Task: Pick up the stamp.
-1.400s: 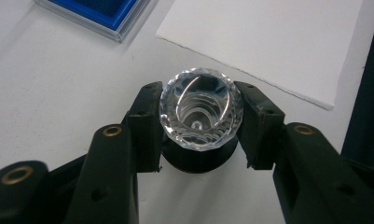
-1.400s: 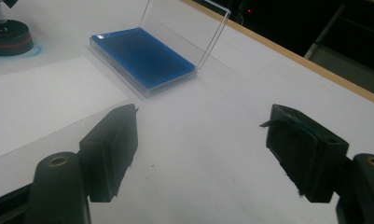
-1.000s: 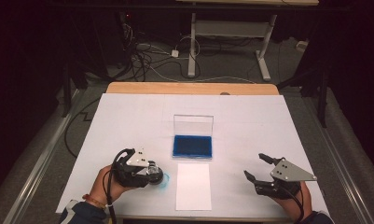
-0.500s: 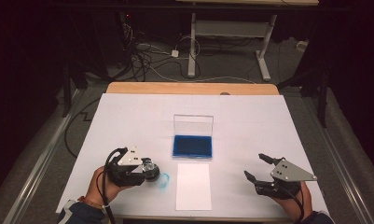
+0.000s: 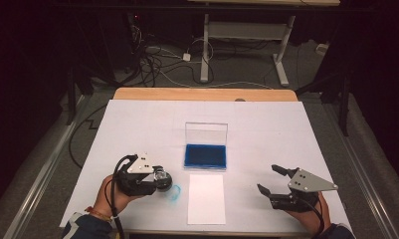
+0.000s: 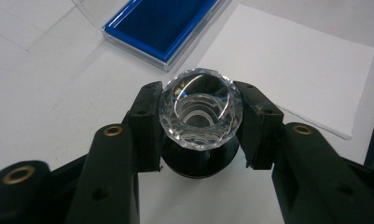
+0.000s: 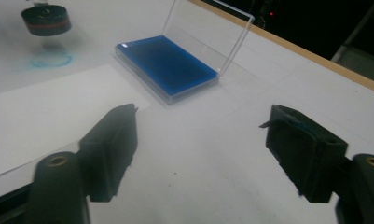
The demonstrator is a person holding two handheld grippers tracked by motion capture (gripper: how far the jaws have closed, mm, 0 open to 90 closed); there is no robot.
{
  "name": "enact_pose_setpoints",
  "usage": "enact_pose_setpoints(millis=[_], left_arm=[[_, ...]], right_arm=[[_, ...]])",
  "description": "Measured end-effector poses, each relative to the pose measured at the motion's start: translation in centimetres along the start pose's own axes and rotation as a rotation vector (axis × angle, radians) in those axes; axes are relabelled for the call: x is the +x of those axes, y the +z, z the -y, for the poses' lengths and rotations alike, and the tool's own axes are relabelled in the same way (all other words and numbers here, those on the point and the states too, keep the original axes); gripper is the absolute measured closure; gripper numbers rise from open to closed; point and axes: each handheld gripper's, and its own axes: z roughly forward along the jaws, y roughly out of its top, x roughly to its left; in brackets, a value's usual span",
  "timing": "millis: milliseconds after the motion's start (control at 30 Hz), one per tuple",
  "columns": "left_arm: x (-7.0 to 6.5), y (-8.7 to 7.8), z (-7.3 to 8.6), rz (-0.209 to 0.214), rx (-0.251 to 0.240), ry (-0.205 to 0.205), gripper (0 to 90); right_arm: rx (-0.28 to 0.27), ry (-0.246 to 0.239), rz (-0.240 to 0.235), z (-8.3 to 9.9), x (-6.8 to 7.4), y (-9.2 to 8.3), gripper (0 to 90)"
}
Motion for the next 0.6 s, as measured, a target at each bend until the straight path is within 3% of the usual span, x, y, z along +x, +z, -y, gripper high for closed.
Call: enact_pose_setpoints(millis=[167, 600], left_arm=[[0.0, 0.2, -0.6, 0.000, -0.015, 0.006, 54.1], [-0.1, 0.5, -2.5, 0.008, -0.053, 0.028, 54.1]], right_arm=[[0.000, -0.005, -0.010, 0.0, 0.0, -0.1, 15.7], [0.017, -0.009, -0.006, 0.2, 0.1, -0.1, 17.5]])
